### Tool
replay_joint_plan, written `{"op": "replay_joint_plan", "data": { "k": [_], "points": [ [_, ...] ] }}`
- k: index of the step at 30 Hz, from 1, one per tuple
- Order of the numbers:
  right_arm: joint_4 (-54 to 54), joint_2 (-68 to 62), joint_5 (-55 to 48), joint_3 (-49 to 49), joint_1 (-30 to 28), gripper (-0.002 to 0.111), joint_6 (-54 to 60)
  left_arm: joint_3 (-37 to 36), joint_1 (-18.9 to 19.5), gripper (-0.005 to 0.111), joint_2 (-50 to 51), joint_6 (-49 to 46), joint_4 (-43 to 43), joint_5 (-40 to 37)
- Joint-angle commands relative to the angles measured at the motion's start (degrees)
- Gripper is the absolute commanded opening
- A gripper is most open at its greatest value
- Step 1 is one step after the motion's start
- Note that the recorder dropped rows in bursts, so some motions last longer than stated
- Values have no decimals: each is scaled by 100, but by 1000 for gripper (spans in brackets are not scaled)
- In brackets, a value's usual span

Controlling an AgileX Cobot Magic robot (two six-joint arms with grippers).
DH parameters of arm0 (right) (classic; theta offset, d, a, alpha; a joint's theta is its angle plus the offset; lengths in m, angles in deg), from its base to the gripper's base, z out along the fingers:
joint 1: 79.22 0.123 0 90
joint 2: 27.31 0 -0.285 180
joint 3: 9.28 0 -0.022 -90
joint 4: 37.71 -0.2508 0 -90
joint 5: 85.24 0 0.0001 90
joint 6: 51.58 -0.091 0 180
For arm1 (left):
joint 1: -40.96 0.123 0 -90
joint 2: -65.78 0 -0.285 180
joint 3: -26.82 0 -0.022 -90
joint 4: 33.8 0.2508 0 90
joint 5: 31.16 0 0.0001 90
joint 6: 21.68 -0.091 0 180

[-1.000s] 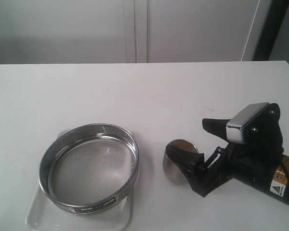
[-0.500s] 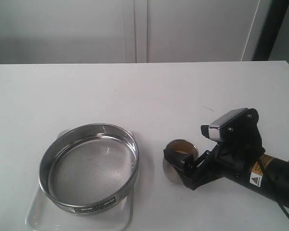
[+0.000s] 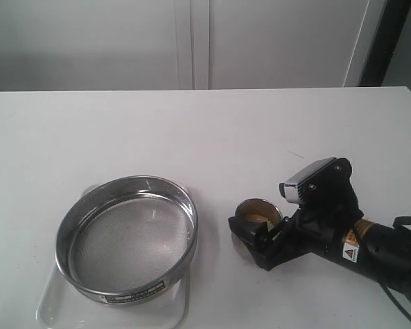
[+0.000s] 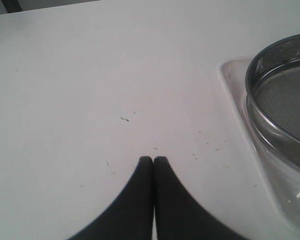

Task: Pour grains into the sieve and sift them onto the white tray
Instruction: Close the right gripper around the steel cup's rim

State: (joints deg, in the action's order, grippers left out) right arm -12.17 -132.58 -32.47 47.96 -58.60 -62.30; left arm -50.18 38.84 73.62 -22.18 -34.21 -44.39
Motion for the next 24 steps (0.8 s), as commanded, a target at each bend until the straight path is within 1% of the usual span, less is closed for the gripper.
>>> {"op": "replay_joint_plan", "data": {
  "k": [1, 21, 24],
  "points": [
    [-10, -119, 171, -92, -2, 104, 80, -22, -30, 0, -5, 50, -60, -10],
    [101, -960, 119, -472, -2, 104, 193, -22, -30, 0, -5, 50, -60, -10],
    [86, -1066, 132, -499, -2, 104, 369, -22, -30, 0, -5, 50, -60, -10]
  ]
}}
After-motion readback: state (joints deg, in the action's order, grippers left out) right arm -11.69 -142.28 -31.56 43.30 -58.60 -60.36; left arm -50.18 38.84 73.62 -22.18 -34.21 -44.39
